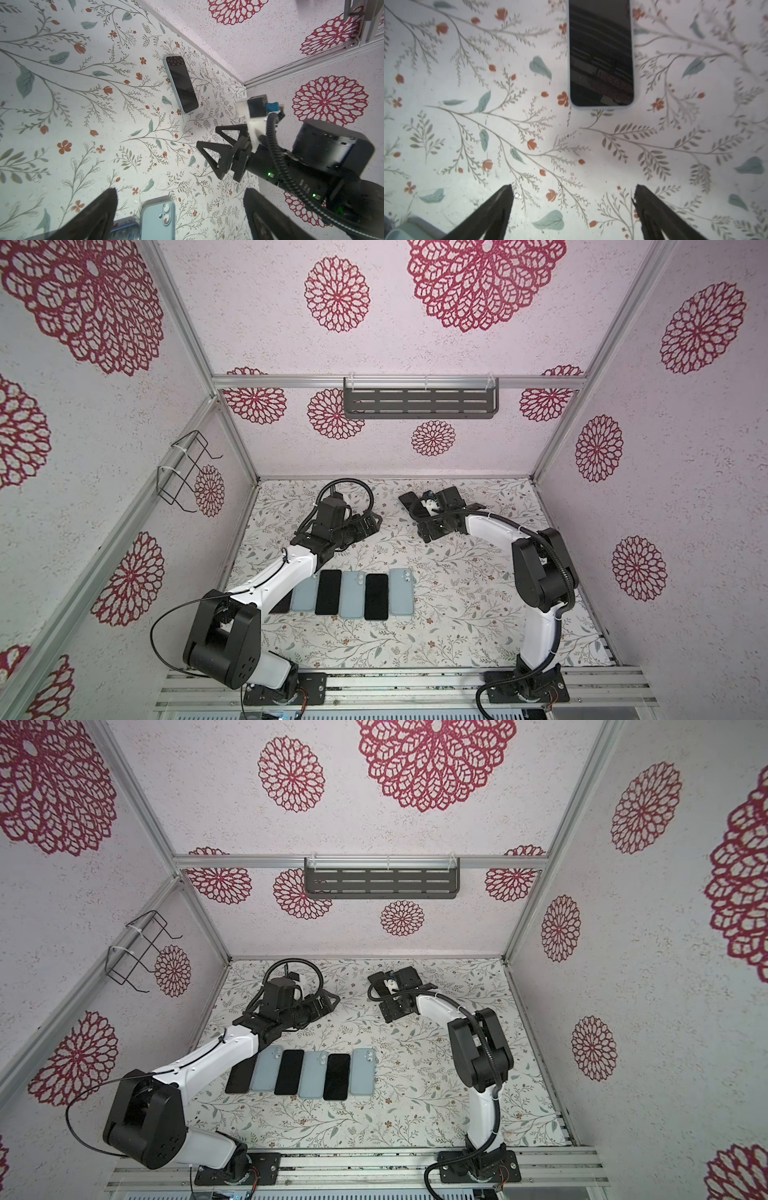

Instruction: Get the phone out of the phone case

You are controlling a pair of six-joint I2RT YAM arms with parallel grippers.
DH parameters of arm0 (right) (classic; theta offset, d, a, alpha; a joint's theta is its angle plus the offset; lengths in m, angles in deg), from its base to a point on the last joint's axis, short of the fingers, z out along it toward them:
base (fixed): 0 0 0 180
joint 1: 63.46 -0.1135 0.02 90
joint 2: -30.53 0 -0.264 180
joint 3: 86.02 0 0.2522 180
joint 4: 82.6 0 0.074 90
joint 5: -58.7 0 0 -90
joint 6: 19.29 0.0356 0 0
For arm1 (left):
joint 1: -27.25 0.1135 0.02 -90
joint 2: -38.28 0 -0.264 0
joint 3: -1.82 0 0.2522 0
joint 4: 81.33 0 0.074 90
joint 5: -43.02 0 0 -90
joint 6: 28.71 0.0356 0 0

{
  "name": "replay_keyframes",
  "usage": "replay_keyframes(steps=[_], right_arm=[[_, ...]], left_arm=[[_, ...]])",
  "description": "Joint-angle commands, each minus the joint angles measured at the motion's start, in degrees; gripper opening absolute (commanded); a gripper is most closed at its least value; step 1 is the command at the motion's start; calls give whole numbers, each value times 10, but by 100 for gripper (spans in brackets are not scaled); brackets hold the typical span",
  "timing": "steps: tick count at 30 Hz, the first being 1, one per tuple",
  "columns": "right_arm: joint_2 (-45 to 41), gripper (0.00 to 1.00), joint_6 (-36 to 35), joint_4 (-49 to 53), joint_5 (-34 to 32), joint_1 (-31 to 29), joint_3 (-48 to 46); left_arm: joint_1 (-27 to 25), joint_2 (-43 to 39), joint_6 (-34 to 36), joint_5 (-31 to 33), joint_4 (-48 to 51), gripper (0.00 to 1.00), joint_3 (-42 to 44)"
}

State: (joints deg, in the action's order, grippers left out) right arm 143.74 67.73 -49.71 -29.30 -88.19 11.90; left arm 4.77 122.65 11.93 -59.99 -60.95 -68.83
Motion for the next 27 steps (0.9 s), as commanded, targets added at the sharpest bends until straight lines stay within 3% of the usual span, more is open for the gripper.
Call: replay_keyframes(steps=[1,27], right_arm=[[7,99,13,5,-29,2,36],[262,99,-42,78,-41,6,376]], left_arm=[[7,-5,3,3,-12,99,11],[29,-15,3,-3,-12,99,38]])
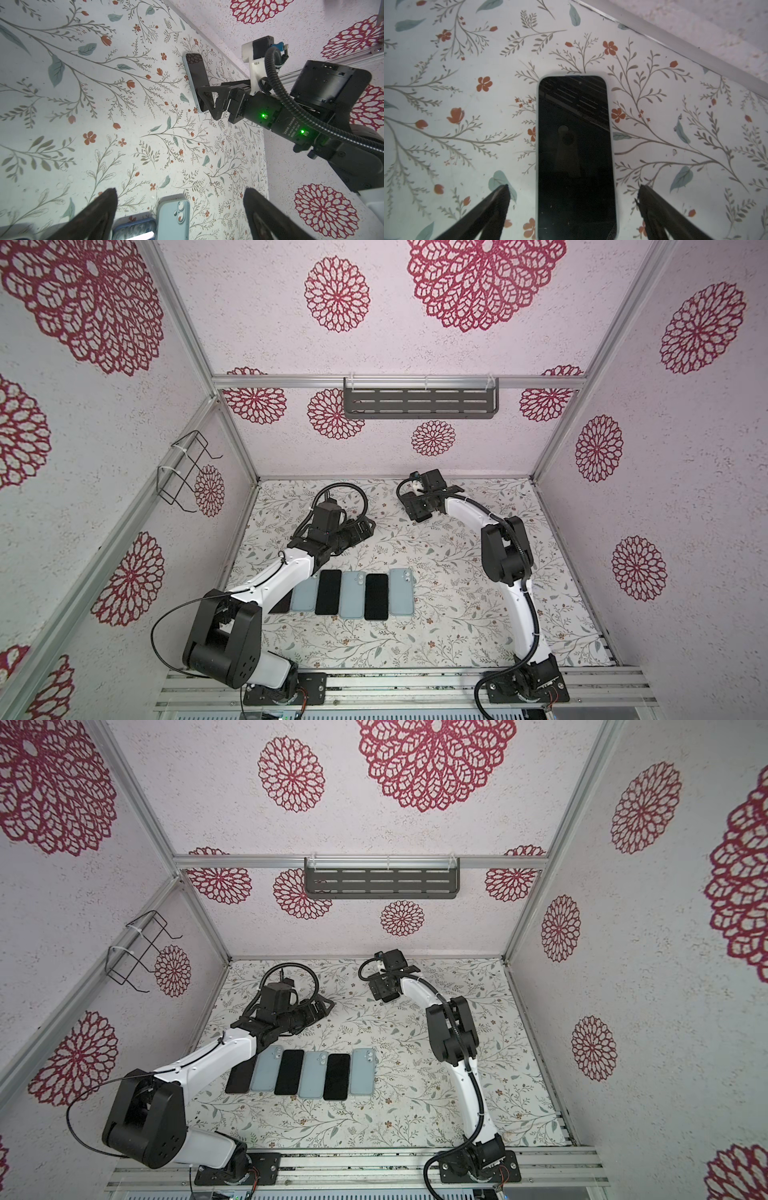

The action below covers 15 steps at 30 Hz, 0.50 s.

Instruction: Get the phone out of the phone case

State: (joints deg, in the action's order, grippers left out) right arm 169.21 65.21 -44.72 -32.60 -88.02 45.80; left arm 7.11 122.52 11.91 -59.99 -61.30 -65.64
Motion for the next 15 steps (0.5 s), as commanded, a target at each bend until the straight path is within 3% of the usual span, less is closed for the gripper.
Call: replay_keyframes(steps=[1,15], right_arm=[[16,99,-18,30,-11,4,48],[66,98,-43,68,-1,5,79]], left_arm=[[6,-14,3,-3,-9,99,7],[8,-18,-3,-7,-10,99,9]])
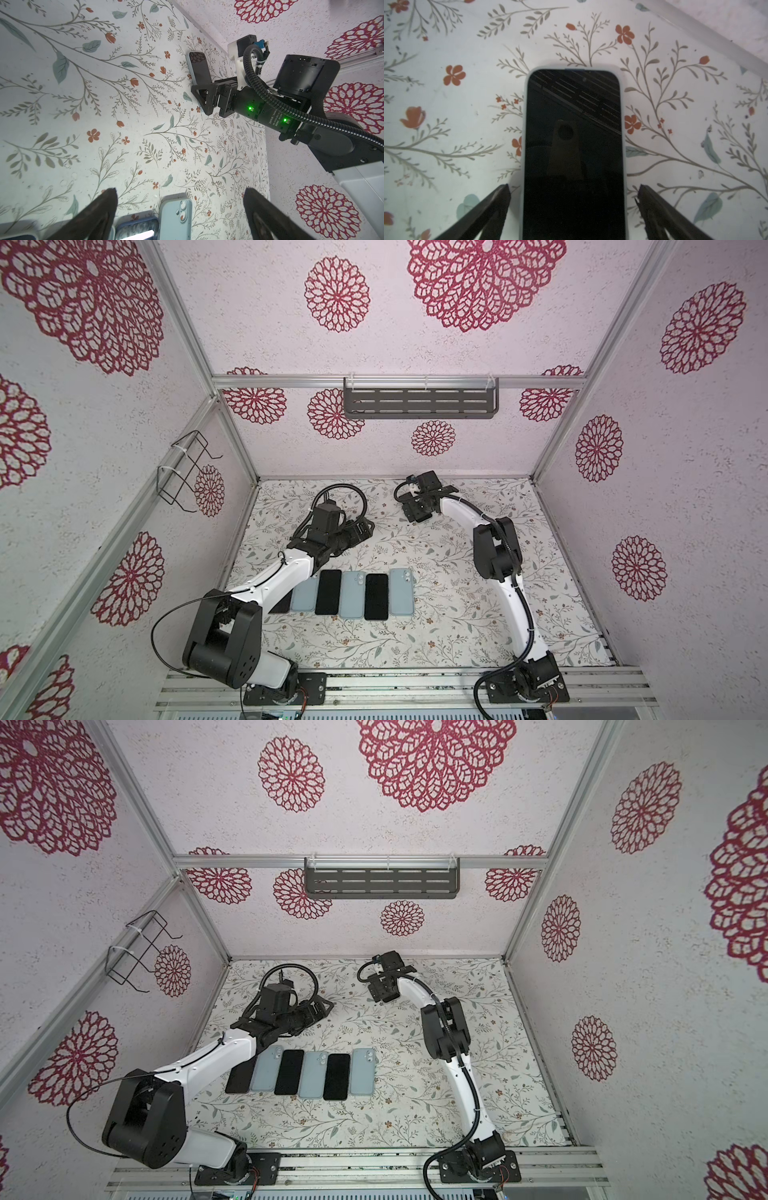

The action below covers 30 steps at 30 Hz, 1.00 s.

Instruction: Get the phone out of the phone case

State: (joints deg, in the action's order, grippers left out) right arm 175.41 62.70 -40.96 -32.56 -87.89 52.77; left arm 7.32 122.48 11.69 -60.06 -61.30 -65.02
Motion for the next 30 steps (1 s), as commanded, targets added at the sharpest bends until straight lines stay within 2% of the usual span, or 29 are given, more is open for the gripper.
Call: replay_keyframes(steps=[1,11,20,30], right_arm=[[1,98,-22,31,-1,4,4],[-17,86,-60,60,20,5,-28],[-32,78,-52,68,43,14,-53],[-99,64,-26,10,53,14,-172]], left_arm=[[6,-17,-1,-7,-10,99,2],[6,-5,-8,-17,-21,99,-10],[5,10,-12,-27,-27,99,-27],[-4,53,-34,-47,-58,100,-61]])
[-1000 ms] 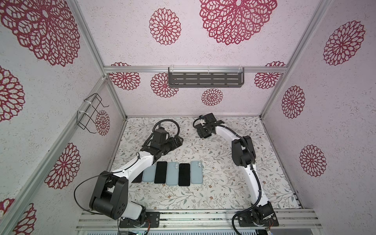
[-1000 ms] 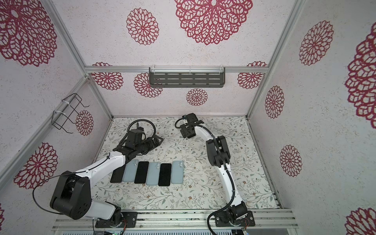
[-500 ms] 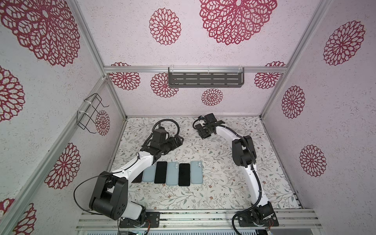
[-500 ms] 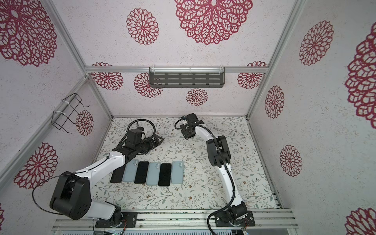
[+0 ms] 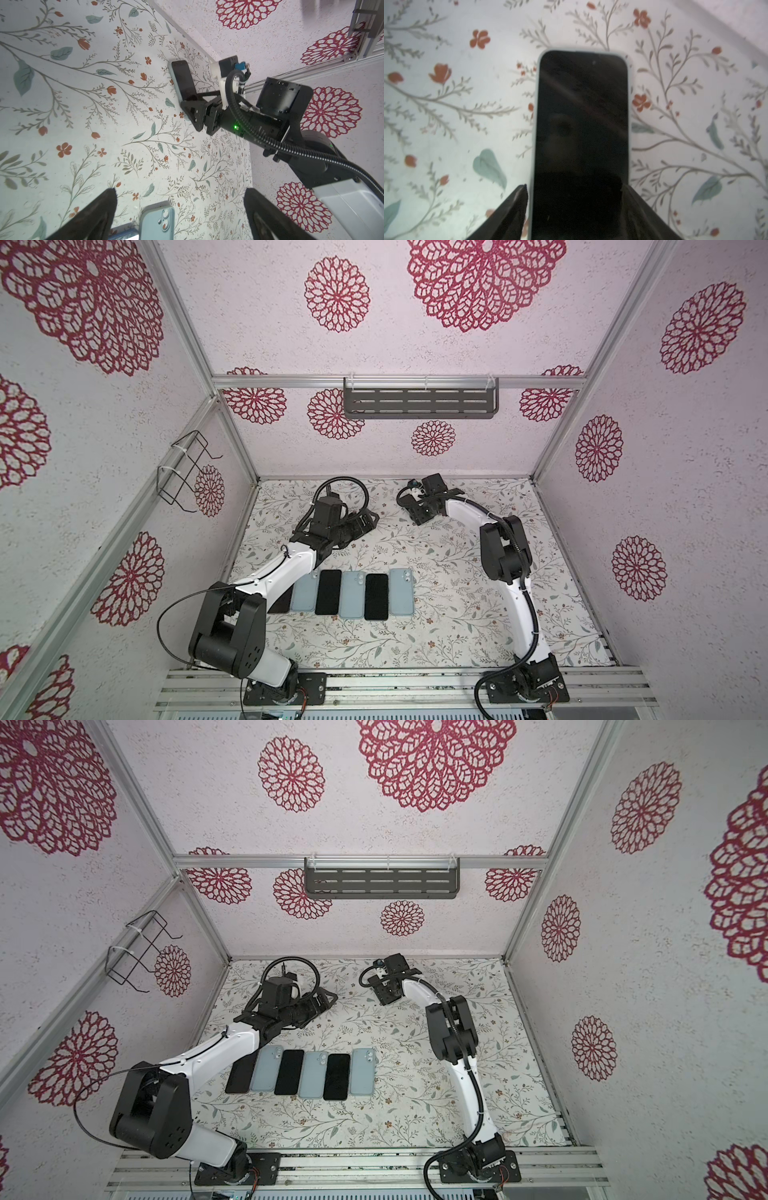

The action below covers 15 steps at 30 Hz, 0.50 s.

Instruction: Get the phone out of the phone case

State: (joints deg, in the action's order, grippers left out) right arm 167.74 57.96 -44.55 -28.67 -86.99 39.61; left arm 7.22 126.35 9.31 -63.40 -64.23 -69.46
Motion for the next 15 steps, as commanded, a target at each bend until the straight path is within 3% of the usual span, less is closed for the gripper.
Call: replay_keyframes(steps=[1,7,12,15], right_arm=[[-32,63,26,37,16,4,-56],[-100,61,54,-28,30,4,-171],[-142,88,61,-62,8,6,-209],[-144,96,61,-55,3,6,-188]], left_arm=[[-4,20,-14,-14,-33,100,-19],[-11,54,-47,-24,-72,100,-32],[-22,73,-53,-30,-83,99,-43],[-26,71,-53,-25,-83,99,-41]])
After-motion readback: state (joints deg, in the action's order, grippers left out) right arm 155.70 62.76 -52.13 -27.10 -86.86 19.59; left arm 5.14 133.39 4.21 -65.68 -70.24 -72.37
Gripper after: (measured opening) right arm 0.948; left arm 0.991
